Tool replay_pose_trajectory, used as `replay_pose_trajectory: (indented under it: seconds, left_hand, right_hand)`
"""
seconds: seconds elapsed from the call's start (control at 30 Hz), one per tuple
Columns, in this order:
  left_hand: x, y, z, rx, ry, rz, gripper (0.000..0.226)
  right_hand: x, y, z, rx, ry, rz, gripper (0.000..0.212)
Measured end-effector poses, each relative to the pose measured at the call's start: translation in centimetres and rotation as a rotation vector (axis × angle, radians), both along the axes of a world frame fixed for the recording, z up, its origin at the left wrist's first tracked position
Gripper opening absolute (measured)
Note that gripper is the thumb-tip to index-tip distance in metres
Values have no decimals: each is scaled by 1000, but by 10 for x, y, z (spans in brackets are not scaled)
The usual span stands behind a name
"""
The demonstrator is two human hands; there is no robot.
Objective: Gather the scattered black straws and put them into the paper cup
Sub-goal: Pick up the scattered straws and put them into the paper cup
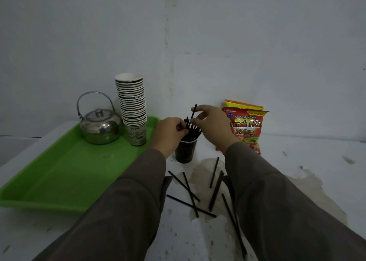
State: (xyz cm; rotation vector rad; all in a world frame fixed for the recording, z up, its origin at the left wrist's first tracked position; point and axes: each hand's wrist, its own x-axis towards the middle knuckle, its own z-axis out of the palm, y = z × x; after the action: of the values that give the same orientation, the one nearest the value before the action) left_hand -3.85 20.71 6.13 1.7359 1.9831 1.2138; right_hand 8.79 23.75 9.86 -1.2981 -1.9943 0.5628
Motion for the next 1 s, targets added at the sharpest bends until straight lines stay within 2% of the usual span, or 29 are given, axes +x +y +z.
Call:
replay_pose_trajectory:
  seconds: [0.1,0.23,0.33,0.43,0.6,0.73,0.83,1.0]
  left_hand:
    - [2,2,0,-31,66,20,13]
    - [2,2,1,-59,70,1,19]
    - [-2,-1,4,-12,-26,-13,34]
    - [-6,-5,8,65,-71,19,29]
    - [-6,-22,15,188,-114,43,9]
    - [7,-50,12,353,-126,63,10]
    - [26,-75,-6,323,-114,-41,12]
    - [48,-107,-46,185,25,-138,16]
  right_hand:
    - [-3,-3,-1,43,75,61,26]
    - [-5,-2,-6,79,137,18,33]
    - [-4,6,-14,54,-8,1,30]
    - [0,10,-21,49,-116,-21,32]
    - [13,3,-15,-6,150,-7,35]
    - [32,-19,-18,32,272,-64,31]
    - [51,-47,-32,33,333,-95,23]
    - [82,-92,-67,-61,251,-86,14]
